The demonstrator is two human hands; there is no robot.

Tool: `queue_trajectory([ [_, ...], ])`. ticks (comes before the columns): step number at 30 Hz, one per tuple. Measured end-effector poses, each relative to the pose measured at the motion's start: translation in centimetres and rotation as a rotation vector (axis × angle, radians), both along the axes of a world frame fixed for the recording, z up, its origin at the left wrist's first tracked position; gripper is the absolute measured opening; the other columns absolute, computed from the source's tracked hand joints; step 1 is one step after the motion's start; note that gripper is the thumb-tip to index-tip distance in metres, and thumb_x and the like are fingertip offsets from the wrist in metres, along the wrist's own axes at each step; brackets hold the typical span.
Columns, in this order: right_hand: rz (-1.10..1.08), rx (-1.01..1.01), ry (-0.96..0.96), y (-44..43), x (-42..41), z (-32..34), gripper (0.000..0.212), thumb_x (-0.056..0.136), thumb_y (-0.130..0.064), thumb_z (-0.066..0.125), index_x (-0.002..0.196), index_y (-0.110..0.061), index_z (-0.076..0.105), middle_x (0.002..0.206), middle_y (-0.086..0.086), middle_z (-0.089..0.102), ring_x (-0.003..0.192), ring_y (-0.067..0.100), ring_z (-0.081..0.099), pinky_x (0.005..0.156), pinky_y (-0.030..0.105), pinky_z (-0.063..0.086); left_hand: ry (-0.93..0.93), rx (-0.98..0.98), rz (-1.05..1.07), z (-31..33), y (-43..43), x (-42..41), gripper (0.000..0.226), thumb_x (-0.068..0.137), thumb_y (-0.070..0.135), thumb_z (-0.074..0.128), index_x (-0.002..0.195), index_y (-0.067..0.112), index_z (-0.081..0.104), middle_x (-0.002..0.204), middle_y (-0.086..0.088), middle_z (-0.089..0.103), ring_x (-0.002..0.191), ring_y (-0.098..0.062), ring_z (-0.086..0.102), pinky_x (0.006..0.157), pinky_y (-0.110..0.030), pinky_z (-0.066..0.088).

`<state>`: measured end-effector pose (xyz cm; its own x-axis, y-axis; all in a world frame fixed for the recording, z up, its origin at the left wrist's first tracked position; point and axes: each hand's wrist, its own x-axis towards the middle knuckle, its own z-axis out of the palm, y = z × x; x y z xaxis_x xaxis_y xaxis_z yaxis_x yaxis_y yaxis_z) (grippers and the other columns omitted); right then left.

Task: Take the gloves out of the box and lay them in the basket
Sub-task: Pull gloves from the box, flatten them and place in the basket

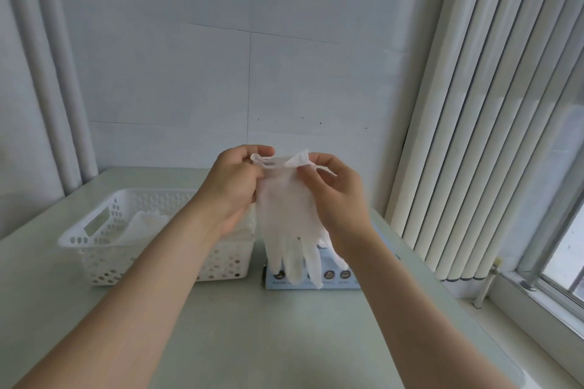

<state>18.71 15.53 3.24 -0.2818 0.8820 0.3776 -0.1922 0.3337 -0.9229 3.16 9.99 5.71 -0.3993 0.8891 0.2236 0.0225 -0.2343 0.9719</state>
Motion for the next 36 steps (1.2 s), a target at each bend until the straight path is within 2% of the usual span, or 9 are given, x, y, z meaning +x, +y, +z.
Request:
queue_trajectory([
  [4, 0.059, 0.123, -0.176, 0.0, -1.5, 1.5, 0.009, 0.104, -0.021, 0.067, 0.11, -0.019, 0.073, 0.089, 0.014, 0.08, 0.073, 0.029, 0.072, 0.07, 0.052, 0.063, 0.081, -0.07, 0.125, 1.0, -1.4, -1.6, 0.037, 0.097, 0.02, 0.042, 0.101, 0.012, 0.078, 0.099, -0.01, 0.078, 0.09, -0.03, 0.073, 0.078, -0.041, 0.057],
  [8, 0.065, 0.197, -0.262, 0.1, -3.9, 2.3, 0.009, 0.102, -0.019, 0.068, 0.104, -0.019, 0.076, 0.082, 0.01, 0.079, 0.065, 0.024, 0.069, 0.061, 0.038, 0.059, 0.351, -0.068, 0.045, 1.6, -2.1, -3.6, 0.074, 0.094, 0.075, 0.046, 0.094, 0.007, 0.076, 0.09, 0.01, 0.077, 0.085, -0.014, 0.071, 0.081, -0.033, 0.051],
  [11, 0.08, 0.201, -0.283, 0.4, -5.6, 2.5, 0.005, 0.1, -0.017, 0.07, 0.102, -0.017, 0.074, 0.081, 0.017, 0.077, 0.062, 0.018, 0.061, 0.058, 0.032, 0.05, 0.481, 0.006, 0.026, 1.4, -2.2, -4.9, 0.036, 0.09, 0.055, 0.073, 0.091, 0.02, 0.08, 0.091, 0.006, 0.079, 0.09, -0.01, 0.075, 0.088, -0.033, 0.056],
  [13, 0.065, 0.187, -0.296, 0.7, -6.7, 2.6, 0.014, 0.098, -0.026, 0.075, 0.106, -0.019, 0.067, 0.075, 0.012, 0.072, 0.061, 0.017, 0.059, 0.056, 0.029, 0.047, 0.507, 0.036, 0.099, 1.0, -1.9, -5.9, 0.024, 0.095, 0.043, 0.072, 0.09, 0.021, 0.08, 0.085, 0.001, 0.077, 0.082, -0.009, 0.072, 0.082, -0.031, 0.054],
  [17, 0.037, 0.147, -0.37, 1.3, -7.6, 2.6, 0.035, 0.086, -0.041, 0.087, 0.11, -0.026, 0.065, 0.083, 0.005, 0.079, 0.065, 0.013, 0.069, 0.062, 0.029, 0.053, 0.646, 0.083, 0.342, 0.3, -1.1, -7.2, 0.029, 0.101, 0.038, 0.063, 0.082, 0.019, 0.071, 0.061, 0.009, 0.058, 0.056, -0.003, 0.05, 0.059, -0.023, 0.039],
  [23, 0.128, 0.105, -0.669, 2.6, -6.0, 2.6, 0.029, 0.086, -0.034, 0.084, 0.093, -0.006, 0.081, 0.087, 0.007, 0.081, 0.076, 0.024, 0.077, 0.078, 0.036, 0.061, 0.844, 0.156, 0.581, -0.2, -0.7, -9.0, 0.041, 0.106, 0.034, 0.057, 0.074, 0.01, 0.048, 0.061, -0.002, 0.046, 0.059, -0.019, 0.045, 0.055, -0.022, 0.033],
  [27, 0.283, -0.098, -0.418, 3.6, -4.5, 2.1, 0.042, 0.091, -0.03, 0.081, 0.109, 0.008, 0.074, 0.099, 0.014, 0.079, 0.086, 0.032, 0.076, 0.084, 0.038, 0.063, 0.732, 0.103, 0.616, 0.0, -0.9, -9.7, 0.042, 0.108, 0.039, 0.052, 0.071, 0.02, 0.041, 0.063, 0.003, 0.047, 0.06, -0.013, 0.044, 0.053, -0.016, 0.031],
  [30, 0.358, -0.247, -0.239, 3.3, -4.4, 1.9, 0.034, 0.099, -0.021, 0.072, 0.105, 0.012, 0.071, 0.084, 0.015, 0.071, 0.071, 0.027, 0.068, 0.061, 0.029, 0.055, 0.519, 0.02, 0.494, -0.2, -0.8, -10.2, 0.038, 0.106, 0.046, 0.054, 0.081, 0.017, 0.057, 0.068, 0.002, 0.056, 0.052, -0.013, 0.055, 0.053, -0.027, 0.045],
  [36, 0.121, -0.222, -0.375, 3.1, -6.3, 0.9, 0.025, 0.094, -0.026, 0.081, 0.105, -0.009, 0.066, 0.086, 0.009, 0.078, 0.063, 0.02, 0.067, 0.055, 0.03, 0.057, 0.385, -0.152, 0.433, -0.8, -1.7, -11.9, 0.042, 0.104, 0.044, 0.059, 0.099, 0.003, 0.064, 0.082, -0.004, 0.059, 0.056, -0.023, 0.054, 0.041, -0.024, 0.046],
])
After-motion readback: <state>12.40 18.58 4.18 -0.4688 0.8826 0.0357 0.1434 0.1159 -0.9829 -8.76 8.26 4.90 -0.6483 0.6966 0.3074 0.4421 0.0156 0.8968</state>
